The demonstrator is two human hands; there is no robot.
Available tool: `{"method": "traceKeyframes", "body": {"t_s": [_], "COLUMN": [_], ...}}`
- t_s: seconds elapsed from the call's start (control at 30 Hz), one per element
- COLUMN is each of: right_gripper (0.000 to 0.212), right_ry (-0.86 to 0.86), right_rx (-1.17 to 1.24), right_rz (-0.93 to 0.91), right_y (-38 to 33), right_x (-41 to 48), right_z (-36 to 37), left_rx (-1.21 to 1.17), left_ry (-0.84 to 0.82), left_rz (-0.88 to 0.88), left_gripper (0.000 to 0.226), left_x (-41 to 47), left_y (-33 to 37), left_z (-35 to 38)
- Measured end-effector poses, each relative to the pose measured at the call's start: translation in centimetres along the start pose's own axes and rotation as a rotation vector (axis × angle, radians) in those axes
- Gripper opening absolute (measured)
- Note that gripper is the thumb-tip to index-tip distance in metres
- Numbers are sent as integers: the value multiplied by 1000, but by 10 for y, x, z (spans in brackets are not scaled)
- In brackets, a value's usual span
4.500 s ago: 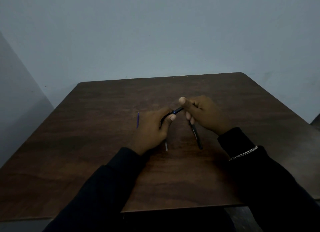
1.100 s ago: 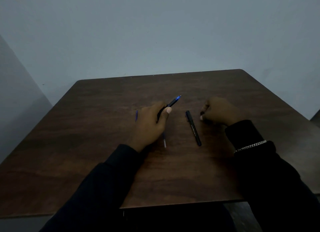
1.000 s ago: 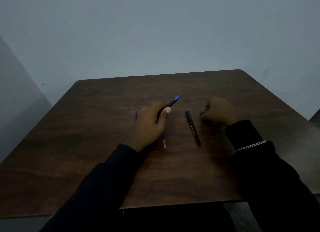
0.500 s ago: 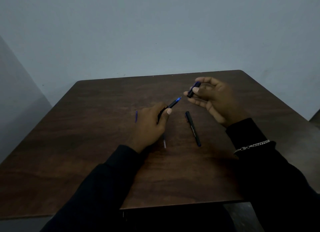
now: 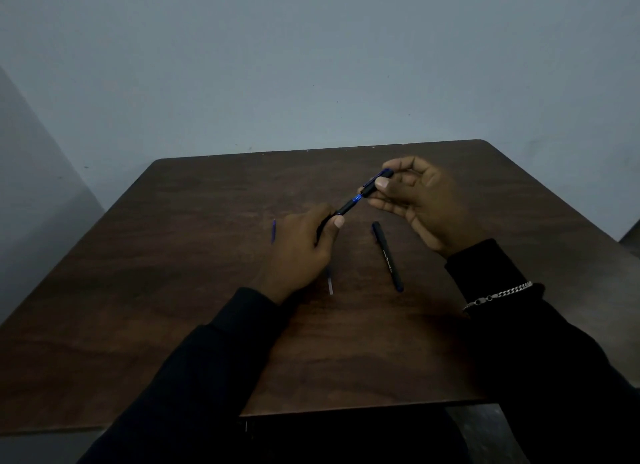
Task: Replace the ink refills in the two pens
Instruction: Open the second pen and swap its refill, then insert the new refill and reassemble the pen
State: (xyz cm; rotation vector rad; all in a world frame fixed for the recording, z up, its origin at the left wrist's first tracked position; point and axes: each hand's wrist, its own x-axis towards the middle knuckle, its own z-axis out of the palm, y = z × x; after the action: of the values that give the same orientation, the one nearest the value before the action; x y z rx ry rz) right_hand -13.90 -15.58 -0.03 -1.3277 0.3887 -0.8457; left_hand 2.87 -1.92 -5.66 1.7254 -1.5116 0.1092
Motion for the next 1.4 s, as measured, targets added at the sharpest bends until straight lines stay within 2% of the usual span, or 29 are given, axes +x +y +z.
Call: {"method": "traceKeyframes", "body": {"t_s": [0.37, 0.83, 0.93, 1.0, 1.13, 1.27, 1.4], "right_gripper": [13, 8, 14, 18, 9, 8, 8], "right_ry": [-49, -61, -54, -47, -57, -33, 32], "right_rx": [-208, -232, -245, -248, -241, -255, -313], "right_rz": [-39, -62, -76, -77, -82, -121, -167], "right_y": [9, 14, 14, 14, 13, 12, 12], "right_x": [-3, -3, -4, -4, -5, -3, 0], "right_z": [8, 10, 9, 10, 9, 10, 6], "left_rx": [3, 13, 17, 18, 7, -11, -110], "left_ry": [46, 45, 57, 51, 52, 66, -22], "left_rz": [38, 74, 77, 65, 44, 13, -84], "left_gripper": [27, 29, 26, 30, 36, 26, 25], "left_x": [-2, -5, -5, -5, -6, -4, 0], "left_y": [4, 3, 6, 4, 5, 17, 29], "left_z": [-2, -4, -4, -3, 0, -2, -3]}}
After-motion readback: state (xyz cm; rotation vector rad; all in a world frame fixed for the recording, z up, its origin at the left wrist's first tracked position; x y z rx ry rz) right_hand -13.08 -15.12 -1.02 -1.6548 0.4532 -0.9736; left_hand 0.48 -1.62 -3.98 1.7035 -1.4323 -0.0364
